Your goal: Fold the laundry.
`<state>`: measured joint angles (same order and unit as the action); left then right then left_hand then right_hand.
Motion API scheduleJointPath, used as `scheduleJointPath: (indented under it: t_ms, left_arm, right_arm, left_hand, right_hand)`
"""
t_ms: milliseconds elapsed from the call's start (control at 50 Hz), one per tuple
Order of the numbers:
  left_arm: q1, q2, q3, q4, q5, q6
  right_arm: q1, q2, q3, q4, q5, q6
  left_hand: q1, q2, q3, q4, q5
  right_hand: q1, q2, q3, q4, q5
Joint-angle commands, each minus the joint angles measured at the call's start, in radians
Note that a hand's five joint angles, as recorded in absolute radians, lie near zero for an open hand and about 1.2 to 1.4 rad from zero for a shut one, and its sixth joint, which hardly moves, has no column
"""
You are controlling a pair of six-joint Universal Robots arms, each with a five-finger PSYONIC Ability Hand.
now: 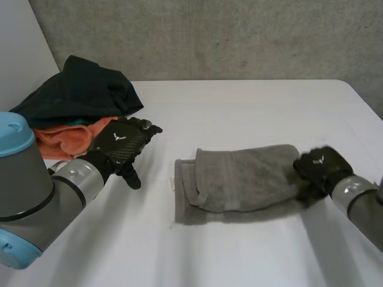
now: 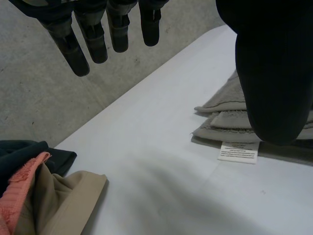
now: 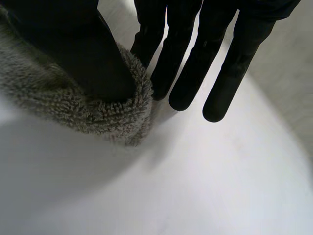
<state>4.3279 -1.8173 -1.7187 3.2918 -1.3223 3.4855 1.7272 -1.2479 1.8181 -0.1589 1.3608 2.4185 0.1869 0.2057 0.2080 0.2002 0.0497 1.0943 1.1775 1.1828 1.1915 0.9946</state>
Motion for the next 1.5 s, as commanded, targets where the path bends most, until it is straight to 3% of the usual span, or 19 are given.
scheduleJointPath:
  t_ms: [20,120,180,240,260,300,420,520,620,720,900,1060,1160,1260,1380,1480,1500]
  left_arm:
    - [0.012,0.047,-0.01,-0.015,-0.005,-0.003]
    - [0.009,0.061,-0.018,-0.014,-0.005,-0.013]
    - [0.0,0.056,-0.01,-0.012,-0.009,-0.02]
    - [-0.01,0.052,0.007,-0.012,-0.02,-0.039]
    - [-0.02,0.047,0.022,-0.014,-0.034,-0.058]
    - [-0.033,0.039,0.04,-0.015,-0.052,-0.08]
    - [-0.097,-0.006,0.149,-0.023,-0.135,-0.167]
    - [-0.181,-0.082,0.255,-0.032,-0.118,-0.213]
    - [-0.287,-0.203,0.376,-0.083,-0.095,-0.235]
    - [-0.35,-0.357,0.522,-0.226,-0.181,-0.258]
    - [-0.33,-0.493,0.579,-0.38,-0.325,-0.249]
    - [-0.287,-0.473,0.545,-0.402,-0.33,-0.174]
    - [-0.283,-0.357,0.513,-0.4,-0.273,-0.19]
    - [-0.271,-0.212,0.467,-0.359,-0.215,-0.236]
    - [-0.237,-0.068,0.401,-0.287,-0.121,-0.244]
    - [-0.182,0.022,0.352,-0.285,0.148,-0.263]
    - [-0.163,0.038,0.343,-0.308,0.249,-0.275]
  right_arm:
    - [0.277,-0.068,-0.048,-0.2,0.011,0.005]
    - [0.464,0.048,-0.085,-0.225,-0.127,0.01]
    - [0.515,0.117,-0.111,-0.217,-0.186,0.008]
    - [0.532,0.189,-0.172,-0.173,-0.186,0.017]
    - [0.531,0.202,-0.199,-0.145,-0.161,0.039]
    - [0.516,0.196,-0.218,-0.139,-0.125,0.092]
    - [0.35,0.027,-0.2,-0.206,-0.085,0.513]
    - [0.255,-0.03,-0.2,-0.098,-0.06,0.692]
    - [0.235,0.007,-0.246,0.059,-0.065,0.695]
    - [0.229,0.131,-0.339,0.188,-0.078,0.691]
    - [0.245,0.307,-0.431,0.298,-0.063,0.673]
    - [0.245,0.246,-0.405,0.254,0.044,0.524]
    - [0.259,0.148,-0.356,0.207,0.081,0.436]
    - [0.272,0.004,-0.252,0.087,0.194,0.381]
    - [0.261,-0.099,-0.122,0.007,0.239,0.392]
    - [0.244,-0.101,-0.03,0.054,0.157,0.601]
    - [0.244,-0.094,-0.02,0.064,0.141,0.637]
  left_hand:
    - [-0.012,-0.031,-0.033,-0.026,-0.05]
    - [-0.012,-0.031,-0.033,-0.026,-0.05]
    - [-0.012,-0.031,-0.033,-0.026,-0.05]
    - [-0.012,-0.031,-0.033,-0.026,-0.05]
    - [-0.012,-0.031,-0.033,-0.026,-0.05]
    - [-0.012,-0.031,-0.033,-0.026,-0.05]
    - [-0.012,-0.031,-0.033,-0.026,-0.05]
    - [-0.012,-0.031,-0.033,-0.026,-0.05]
    - [-0.012,-0.031,-0.033,-0.026,-0.05]
    - [-0.012,-0.031,-0.033,-0.026,-0.05]
    - [-0.012,-0.031,-0.033,-0.026,-0.05]
    - [-0.012,-0.031,-0.033,-0.026,-0.05]
    - [-0.012,-0.031,-0.033,-0.026,-0.05]
    - [-0.012,-0.031,-0.033,-0.026,-0.05]
    - [-0.012,-0.031,-0.033,-0.026,-0.05]
    - [-0.012,-0.031,-0.033,-0.026,-0.05]
    - [-0.012,-0.031,-0.033,-0.026,-0.05]
  right_hand:
    - [0.302,0.219,0.213,0.205,0.227]
    - [0.302,0.219,0.213,0.205,0.227]
    - [0.302,0.219,0.213,0.205,0.227]
    - [0.246,0.163,0.158,0.149,0.172]
    - [-0.324,-0.407,-0.412,-0.421,-0.399]
    - [-0.92,-1.003,-1.008,-1.017,-0.995]
    - [-0.92,-1.003,-1.008,-1.017,-0.995]
    - [-0.92,-1.003,-1.008,-1.017,-0.995]
    - [-0.92,-1.003,-1.008,-1.017,-0.995]
    - [-0.92,-1.003,-1.008,-1.017,-0.995]
    - [-0.92,-1.003,-1.008,-1.017,-0.995]
    - [-0.92,-1.003,-1.008,-1.017,-0.995]
    - [-0.92,-1.003,-1.008,-1.017,-0.995]
    - [-0.92,-1.003,-1.008,-1.017,-0.995]
    - [-0.92,-1.003,-1.008,-1.017,-0.995]
    - [-0.92,-1.003,-1.008,-1.017,-0.995]
    - [-0.92,-1.003,-1.008,-1.017,-0.995]
